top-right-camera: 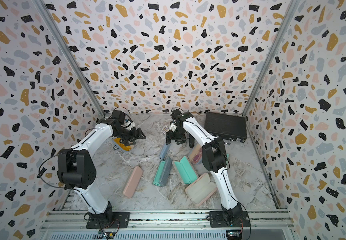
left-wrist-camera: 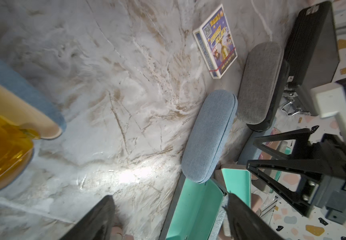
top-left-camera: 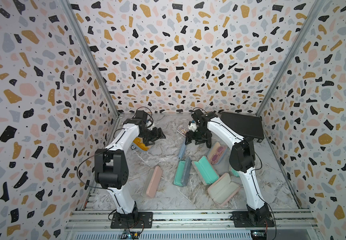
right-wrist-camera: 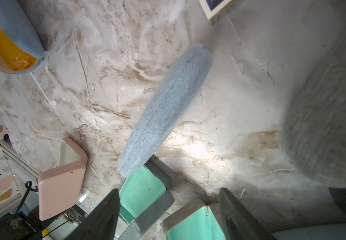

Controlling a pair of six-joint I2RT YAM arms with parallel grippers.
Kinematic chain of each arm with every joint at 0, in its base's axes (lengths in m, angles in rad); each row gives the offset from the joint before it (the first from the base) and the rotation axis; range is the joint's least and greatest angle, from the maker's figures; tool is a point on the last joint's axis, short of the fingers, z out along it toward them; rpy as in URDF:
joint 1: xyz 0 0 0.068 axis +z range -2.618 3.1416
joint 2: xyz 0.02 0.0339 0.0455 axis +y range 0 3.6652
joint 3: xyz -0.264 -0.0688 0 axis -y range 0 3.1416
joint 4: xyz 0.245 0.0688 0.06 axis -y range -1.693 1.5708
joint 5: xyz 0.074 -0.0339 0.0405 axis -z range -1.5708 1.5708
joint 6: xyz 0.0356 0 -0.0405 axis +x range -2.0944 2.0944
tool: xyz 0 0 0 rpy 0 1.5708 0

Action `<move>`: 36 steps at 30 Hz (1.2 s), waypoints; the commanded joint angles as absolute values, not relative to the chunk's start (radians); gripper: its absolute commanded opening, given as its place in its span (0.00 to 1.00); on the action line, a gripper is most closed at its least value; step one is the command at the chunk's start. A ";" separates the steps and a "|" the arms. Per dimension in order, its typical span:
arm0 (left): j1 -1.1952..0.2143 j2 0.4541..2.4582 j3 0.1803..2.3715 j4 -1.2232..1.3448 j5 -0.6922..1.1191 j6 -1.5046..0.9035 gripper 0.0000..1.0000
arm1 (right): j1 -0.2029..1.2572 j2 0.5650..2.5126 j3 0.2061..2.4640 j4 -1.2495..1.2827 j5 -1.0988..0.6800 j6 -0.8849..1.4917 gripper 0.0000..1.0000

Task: Close the glasses case
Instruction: Move the glasses case to the center of the board.

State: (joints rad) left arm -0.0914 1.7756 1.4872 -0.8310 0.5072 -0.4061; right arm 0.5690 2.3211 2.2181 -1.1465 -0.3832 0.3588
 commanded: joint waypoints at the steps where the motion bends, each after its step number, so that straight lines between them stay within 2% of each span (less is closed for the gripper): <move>1: -0.077 1.716 1.436 -0.813 0.541 -0.411 0.87 | 0.581 2.340 2.274 -1.187 -0.360 0.424 0.78; 14: -0.061 1.667 1.341 -0.786 0.556 -0.399 0.88 | 0.606 2.491 2.444 -1.244 -0.351 0.444 0.79; 19: -0.060 1.666 1.339 -0.785 0.557 -0.397 0.88 | 0.609 2.534 2.481 -1.248 -0.360 0.448 0.75; 23: -0.060 1.667 1.324 -0.778 0.559 -0.398 0.88 | 0.607 2.557 2.489 -1.235 -0.367 0.453 0.63; 29: -0.060 1.672 1.312 -0.769 0.566 -0.397 0.88 | 0.607 2.569 2.490 -1.203 -0.360 0.463 0.31; 32: -0.059 1.679 1.310 -0.765 0.571 -0.398 0.88 | 0.605 2.557 2.490 -1.197 -0.342 0.463 0.24; 36: -0.060 1.687 1.308 -0.760 0.580 -0.400 0.88 | 0.593 2.535 2.487 -1.196 -0.317 0.465 0.22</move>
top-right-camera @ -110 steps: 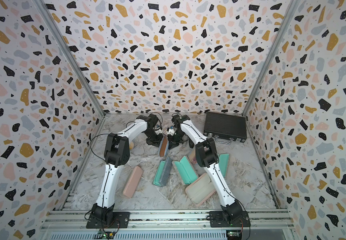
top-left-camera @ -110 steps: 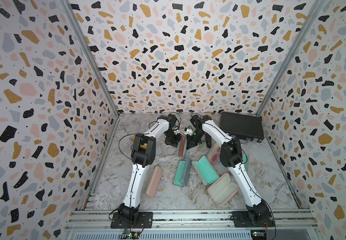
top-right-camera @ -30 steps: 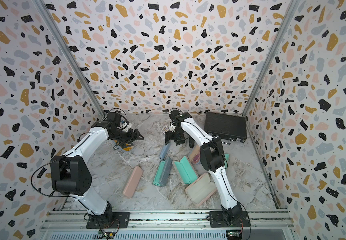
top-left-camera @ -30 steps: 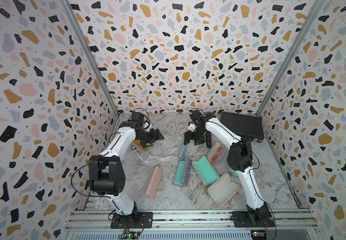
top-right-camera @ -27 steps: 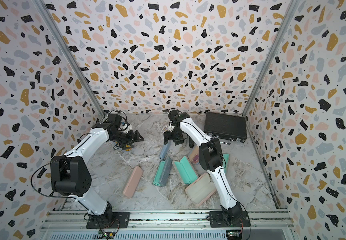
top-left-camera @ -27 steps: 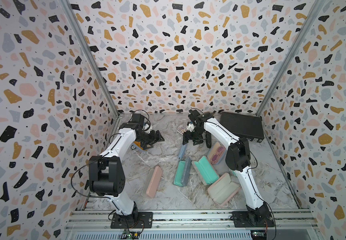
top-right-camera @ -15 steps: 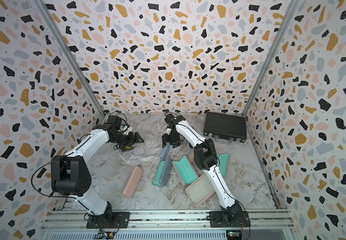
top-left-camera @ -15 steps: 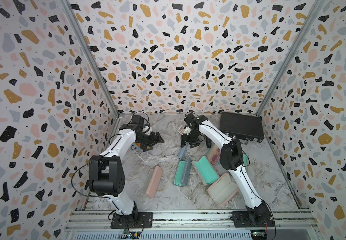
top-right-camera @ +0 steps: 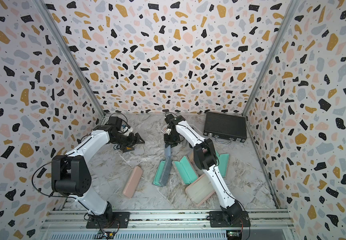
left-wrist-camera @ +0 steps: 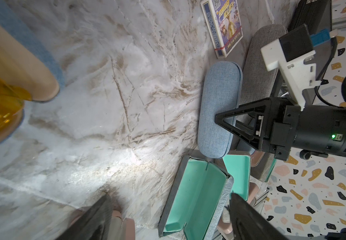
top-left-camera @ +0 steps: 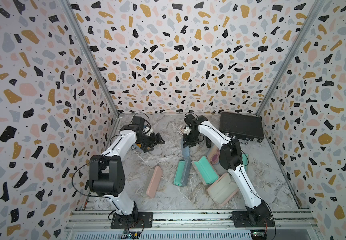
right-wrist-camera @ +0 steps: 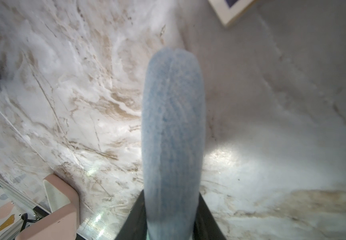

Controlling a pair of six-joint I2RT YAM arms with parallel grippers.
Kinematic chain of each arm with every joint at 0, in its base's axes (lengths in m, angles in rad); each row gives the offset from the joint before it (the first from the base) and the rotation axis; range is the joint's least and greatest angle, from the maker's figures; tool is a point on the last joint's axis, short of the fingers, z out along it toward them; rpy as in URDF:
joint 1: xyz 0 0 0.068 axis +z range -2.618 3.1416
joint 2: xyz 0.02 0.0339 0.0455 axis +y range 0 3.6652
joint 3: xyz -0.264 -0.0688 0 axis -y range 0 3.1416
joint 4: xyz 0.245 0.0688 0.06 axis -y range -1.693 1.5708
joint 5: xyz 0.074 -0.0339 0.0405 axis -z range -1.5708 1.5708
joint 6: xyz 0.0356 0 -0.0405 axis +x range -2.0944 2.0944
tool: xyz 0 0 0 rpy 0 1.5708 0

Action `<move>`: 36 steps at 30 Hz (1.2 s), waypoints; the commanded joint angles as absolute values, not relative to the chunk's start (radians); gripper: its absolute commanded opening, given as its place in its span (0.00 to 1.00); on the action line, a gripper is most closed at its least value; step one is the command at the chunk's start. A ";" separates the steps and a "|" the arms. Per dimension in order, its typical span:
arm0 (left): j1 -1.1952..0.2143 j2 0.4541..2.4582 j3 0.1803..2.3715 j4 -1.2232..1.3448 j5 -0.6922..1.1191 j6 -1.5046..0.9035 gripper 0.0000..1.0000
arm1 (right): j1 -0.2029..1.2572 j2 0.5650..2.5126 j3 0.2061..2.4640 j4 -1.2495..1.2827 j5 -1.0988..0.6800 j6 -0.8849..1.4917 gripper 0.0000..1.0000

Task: Close the glasses case
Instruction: Move the glasses case to the center of the board.

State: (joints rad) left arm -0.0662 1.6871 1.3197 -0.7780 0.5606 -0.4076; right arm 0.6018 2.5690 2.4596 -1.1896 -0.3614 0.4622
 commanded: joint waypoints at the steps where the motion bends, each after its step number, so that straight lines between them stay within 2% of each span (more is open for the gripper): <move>1: -0.060 1.689 1.307 -0.759 0.582 -0.399 0.88 | 0.585 2.528 2.483 -1.197 -0.308 0.465 0.22; 10: -0.060 1.698 1.304 -0.749 0.590 -0.404 0.88 | 0.507 2.473 2.421 -1.199 -0.261 0.436 0.22; 18: -0.060 1.716 1.300 -0.744 0.592 -0.406 0.88 | 0.453 2.509 2.463 -1.200 -0.278 0.414 0.24; 22: -0.060 1.724 1.301 -0.743 0.591 -0.406 0.88 | 0.448 2.525 2.481 -1.202 -0.288 0.400 0.31; 29: -0.060 1.731 1.301 -0.742 0.595 -0.408 0.88 | 0.448 2.514 2.489 -1.200 -0.309 0.389 0.50; 36: -0.060 1.702 1.298 -0.742 0.602 -0.420 0.88 | 0.450 2.391 2.425 -1.211 -0.276 0.387 0.55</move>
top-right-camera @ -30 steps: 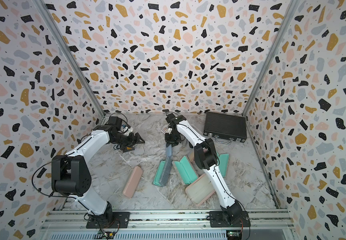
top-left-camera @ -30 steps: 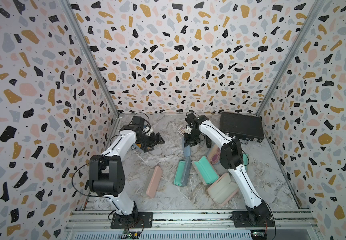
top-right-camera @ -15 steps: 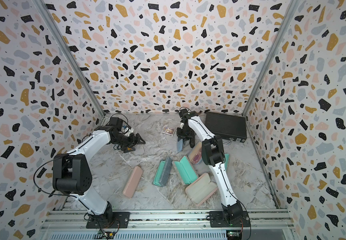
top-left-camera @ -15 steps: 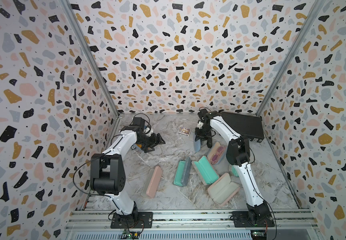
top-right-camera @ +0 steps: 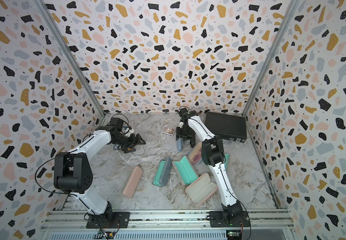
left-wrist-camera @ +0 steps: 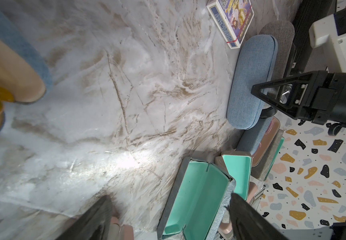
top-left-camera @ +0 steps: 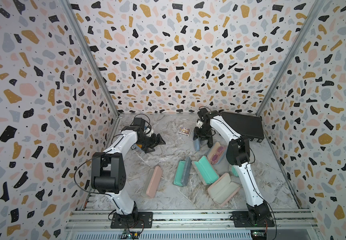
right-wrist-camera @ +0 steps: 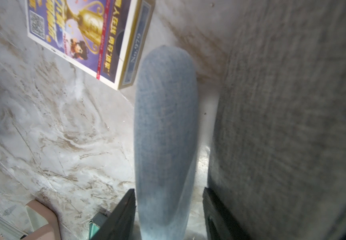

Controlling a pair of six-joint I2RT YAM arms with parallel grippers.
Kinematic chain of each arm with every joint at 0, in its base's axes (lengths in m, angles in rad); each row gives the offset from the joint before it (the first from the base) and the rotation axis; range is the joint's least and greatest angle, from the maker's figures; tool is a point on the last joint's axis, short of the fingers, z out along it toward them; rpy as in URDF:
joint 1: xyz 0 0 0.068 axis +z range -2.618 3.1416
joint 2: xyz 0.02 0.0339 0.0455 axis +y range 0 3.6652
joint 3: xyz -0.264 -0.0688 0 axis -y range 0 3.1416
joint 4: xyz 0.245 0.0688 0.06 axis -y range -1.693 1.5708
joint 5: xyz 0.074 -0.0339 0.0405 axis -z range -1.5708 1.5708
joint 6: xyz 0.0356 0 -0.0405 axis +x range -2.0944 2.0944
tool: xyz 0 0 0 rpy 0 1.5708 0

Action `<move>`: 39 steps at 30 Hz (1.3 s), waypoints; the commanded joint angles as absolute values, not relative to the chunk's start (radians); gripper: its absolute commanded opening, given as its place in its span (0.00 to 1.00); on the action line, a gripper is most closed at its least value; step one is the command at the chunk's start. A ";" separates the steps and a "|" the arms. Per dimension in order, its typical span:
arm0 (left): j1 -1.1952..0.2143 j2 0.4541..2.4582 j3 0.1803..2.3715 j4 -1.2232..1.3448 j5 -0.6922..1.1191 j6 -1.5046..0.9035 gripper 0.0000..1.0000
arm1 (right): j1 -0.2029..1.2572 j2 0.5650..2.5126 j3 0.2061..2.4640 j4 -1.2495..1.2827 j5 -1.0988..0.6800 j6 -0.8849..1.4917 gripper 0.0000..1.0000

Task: Close the glasses case
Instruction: Move the glasses case to the center of the board, then pick up the glasses case at the center of the board.

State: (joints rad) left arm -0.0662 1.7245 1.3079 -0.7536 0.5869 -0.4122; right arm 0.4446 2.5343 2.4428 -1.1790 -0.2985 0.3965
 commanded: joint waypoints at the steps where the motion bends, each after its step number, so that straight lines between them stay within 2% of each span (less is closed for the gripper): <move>1: -0.060 1.692 1.297 -0.742 0.601 -0.423 0.88 | 0.452 2.365 2.401 -1.212 -0.269 0.385 0.55; 10: -0.060 1.562 1.258 -0.742 0.600 -0.463 0.89 | 0.527 2.021 2.107 -1.240 -0.162 0.363 0.57; 18: -0.059 1.416 1.220 -0.761 0.581 -0.491 0.89 | 0.734 1.801 1.814 -1.243 -0.089 0.498 0.62; 27: -0.058 1.299 1.225 -0.825 0.568 -0.468 0.91 | 0.911 1.854 1.727 -1.165 -0.076 0.647 0.75; 39: -0.045 1.265 1.200 -0.857 0.559 -0.436 0.91 | 0.936 2.010 1.785 -1.110 -0.131 0.675 0.78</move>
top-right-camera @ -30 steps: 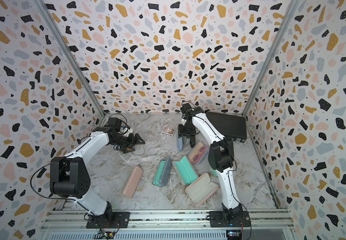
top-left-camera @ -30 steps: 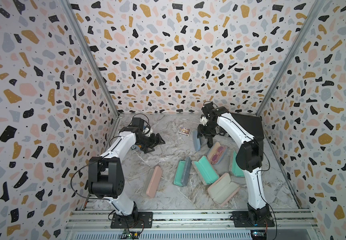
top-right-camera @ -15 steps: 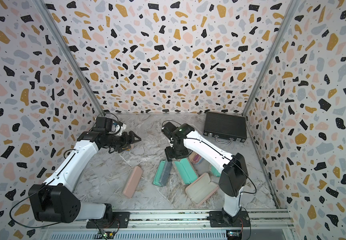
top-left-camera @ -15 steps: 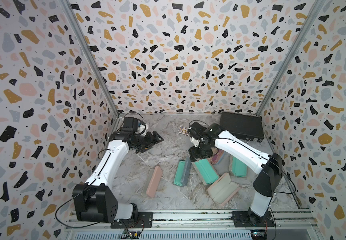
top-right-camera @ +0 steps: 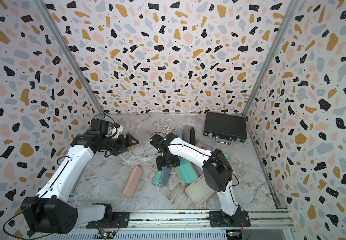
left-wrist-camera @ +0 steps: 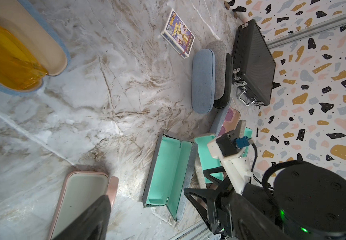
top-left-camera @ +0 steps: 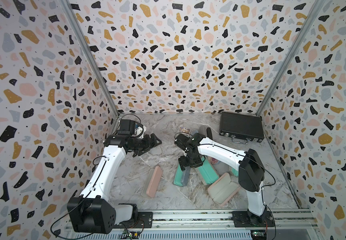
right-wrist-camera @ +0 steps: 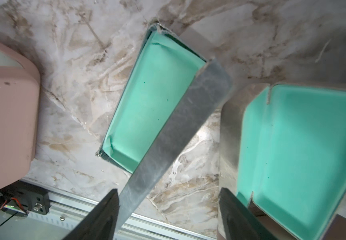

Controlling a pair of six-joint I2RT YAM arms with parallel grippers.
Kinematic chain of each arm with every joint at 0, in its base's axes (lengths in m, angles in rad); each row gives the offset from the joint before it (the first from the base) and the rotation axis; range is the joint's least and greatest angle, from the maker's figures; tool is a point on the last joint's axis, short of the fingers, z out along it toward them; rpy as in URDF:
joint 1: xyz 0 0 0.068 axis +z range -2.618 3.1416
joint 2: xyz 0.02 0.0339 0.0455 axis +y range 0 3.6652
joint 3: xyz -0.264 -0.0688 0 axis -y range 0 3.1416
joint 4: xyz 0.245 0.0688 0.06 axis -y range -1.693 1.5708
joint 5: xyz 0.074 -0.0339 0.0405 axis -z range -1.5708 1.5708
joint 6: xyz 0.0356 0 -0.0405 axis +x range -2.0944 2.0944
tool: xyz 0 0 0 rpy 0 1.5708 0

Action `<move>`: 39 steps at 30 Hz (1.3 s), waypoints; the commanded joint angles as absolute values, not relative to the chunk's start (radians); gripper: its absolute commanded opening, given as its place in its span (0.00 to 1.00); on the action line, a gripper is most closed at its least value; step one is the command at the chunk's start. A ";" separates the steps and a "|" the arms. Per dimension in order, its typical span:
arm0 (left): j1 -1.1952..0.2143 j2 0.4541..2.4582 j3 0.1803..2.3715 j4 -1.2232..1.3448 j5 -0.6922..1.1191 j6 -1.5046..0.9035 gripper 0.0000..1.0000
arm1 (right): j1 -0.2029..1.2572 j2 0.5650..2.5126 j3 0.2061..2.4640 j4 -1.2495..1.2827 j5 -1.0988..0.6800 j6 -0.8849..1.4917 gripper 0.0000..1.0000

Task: Close the glasses case
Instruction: Pick up the glasses case at the center of the board.

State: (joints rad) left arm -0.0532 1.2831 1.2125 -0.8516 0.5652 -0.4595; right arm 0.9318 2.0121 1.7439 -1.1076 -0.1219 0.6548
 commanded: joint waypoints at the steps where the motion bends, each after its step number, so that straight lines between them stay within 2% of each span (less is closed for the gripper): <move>1: -0.043 1.266 1.198 -0.855 0.560 -0.434 0.91 | 0.937 2.019 1.789 -1.109 -0.133 0.675 0.78; 8: -0.034 1.277 1.185 -0.848 0.562 -0.433 0.91 | 0.936 2.067 1.796 -1.083 -0.147 0.676 0.77; 15: -0.029 1.283 1.165 -0.835 0.566 -0.435 0.91 | 0.936 2.100 1.807 -1.072 -0.164 0.668 0.66; 22: -0.026 1.290 1.161 -0.831 0.568 -0.433 0.91 | 0.937 2.114 1.837 -1.072 -0.156 0.660 0.32; 26: -0.023 1.290 1.161 -0.831 0.568 -0.434 0.91 | 0.934 2.126 1.868 -1.075 -0.150 0.648 0.23; 33: -0.020 1.299 1.167 -0.832 0.560 -0.437 0.91 | 0.899 2.180 1.992 -1.129 -0.139 0.598 0.17; 39: -0.018 1.319 1.166 -0.816 0.555 -0.454 0.91 | 0.831 2.225 2.093 -1.184 -0.140 0.538 0.16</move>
State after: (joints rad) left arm -0.0261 1.3102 1.1694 -0.8474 0.5621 -0.4568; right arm 0.8661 2.2356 2.0319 -1.1172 -0.1516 0.5831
